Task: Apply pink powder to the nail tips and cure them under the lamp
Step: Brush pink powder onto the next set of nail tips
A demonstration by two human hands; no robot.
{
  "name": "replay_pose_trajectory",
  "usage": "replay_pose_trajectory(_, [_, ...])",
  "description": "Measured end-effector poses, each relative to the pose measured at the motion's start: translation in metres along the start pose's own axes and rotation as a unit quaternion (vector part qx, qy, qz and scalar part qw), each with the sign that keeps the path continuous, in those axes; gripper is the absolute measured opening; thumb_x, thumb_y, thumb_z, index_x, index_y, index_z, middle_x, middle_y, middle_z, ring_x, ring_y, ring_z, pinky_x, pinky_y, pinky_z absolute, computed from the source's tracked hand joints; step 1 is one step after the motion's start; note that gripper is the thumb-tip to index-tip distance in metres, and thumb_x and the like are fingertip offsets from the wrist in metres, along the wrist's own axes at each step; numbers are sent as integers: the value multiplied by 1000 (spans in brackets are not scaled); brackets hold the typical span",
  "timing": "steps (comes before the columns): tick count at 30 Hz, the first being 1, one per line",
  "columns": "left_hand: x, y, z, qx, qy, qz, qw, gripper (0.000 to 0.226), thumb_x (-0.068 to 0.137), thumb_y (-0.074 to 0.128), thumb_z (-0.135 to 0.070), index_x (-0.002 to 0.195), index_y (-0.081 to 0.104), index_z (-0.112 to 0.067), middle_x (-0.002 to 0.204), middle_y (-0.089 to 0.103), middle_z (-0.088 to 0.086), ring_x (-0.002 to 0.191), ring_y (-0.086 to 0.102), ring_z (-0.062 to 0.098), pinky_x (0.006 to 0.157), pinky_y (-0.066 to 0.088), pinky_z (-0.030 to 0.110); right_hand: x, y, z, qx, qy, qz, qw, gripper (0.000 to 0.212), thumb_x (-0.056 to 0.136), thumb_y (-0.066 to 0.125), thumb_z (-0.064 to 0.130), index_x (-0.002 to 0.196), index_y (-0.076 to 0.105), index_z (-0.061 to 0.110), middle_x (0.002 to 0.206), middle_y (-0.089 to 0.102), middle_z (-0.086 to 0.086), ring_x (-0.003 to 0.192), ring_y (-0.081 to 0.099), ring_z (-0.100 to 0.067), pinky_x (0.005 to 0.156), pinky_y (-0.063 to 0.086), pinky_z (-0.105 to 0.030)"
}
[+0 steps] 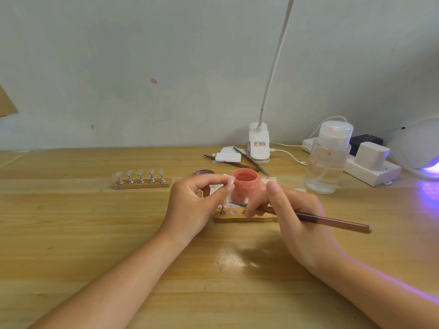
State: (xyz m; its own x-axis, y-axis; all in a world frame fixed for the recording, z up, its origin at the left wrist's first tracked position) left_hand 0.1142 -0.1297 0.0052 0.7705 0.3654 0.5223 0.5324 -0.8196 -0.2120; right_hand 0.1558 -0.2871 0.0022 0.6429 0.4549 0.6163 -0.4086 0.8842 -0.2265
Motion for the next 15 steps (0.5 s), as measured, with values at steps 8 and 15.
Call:
replay_pose_trajectory(8, [-1,3,-1,28,-16,14,999,14,73,73,-13,68,69,-25,81,64,-12,71,52,-5,66,37,5,4,-9,-3,6,-36,-79,996,41,97,36,17,67,64,12,70,68,10,71,62,0,68,42,-8])
replay_pose_trajectory(15, [-3,8,1,30,-62,58,996,11,72,75,-10,68,68,-18,68,65,-8,65,57,-1,65,42,9,5,-11,-9,25,7,-105,994,40,93,35,21,68,66,13,65,66,-1,67,61,0,64,43,-9])
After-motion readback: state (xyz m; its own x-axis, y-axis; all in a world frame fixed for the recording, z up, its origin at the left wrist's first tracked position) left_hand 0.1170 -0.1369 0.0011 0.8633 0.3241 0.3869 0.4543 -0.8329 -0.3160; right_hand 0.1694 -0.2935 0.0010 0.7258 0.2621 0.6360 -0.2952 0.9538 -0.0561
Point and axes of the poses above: each hand's wrist, its own x-axis towards the middle knuckle, its own y-axis out of the palm, z = x × y, the point moved 1 cm from there along x, towards the middle knuckle
